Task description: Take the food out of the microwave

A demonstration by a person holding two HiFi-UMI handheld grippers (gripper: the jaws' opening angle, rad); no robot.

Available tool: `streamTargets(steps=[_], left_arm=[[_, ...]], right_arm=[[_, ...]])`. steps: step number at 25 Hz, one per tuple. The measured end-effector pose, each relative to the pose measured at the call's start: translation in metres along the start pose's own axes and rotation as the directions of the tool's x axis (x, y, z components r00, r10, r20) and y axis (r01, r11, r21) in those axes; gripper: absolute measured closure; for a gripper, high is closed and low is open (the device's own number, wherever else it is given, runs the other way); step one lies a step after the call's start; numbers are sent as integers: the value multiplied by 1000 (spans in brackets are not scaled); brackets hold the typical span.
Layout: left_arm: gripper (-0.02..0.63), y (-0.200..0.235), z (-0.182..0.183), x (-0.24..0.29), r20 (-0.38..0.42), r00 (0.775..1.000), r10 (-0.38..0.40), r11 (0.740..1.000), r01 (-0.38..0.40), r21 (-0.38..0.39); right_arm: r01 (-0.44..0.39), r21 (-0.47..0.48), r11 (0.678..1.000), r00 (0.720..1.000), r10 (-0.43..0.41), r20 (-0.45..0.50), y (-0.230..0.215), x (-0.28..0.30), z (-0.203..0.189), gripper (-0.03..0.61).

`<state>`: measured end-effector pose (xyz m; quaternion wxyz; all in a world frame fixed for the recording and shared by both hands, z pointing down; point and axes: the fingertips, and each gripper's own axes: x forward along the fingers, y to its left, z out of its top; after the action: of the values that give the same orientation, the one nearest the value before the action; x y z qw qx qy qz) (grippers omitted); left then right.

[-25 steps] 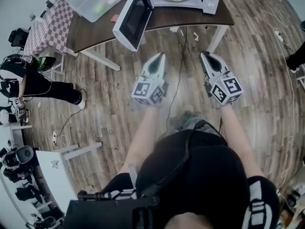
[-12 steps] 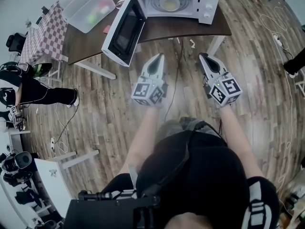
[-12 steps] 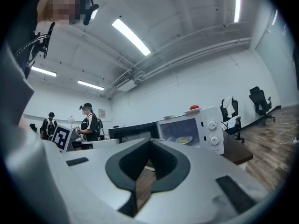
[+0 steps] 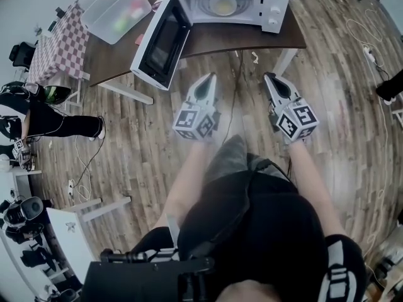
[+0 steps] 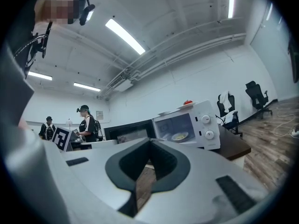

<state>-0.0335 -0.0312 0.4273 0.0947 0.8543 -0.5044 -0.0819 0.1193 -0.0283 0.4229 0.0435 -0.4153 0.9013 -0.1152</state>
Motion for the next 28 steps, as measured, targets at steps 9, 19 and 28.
streamTargets(steps=[9,19,28], left_arm=[[607,12,-2,21,-7,1000,-5,1000,5,6],[608,35,-4,66,-11,1000,-12,1000,12,-13],[607,69,-15,111,-26,1000,-15,999,14,-37]], right_arm=[[-1,3,1000,1000,1,-13,-13,20,-3,575],[-6,-2,1000,1000,6,-30,-36,67,-1,575],[-24,-13,1000,996,23,-85,-51,129,-14,575]])
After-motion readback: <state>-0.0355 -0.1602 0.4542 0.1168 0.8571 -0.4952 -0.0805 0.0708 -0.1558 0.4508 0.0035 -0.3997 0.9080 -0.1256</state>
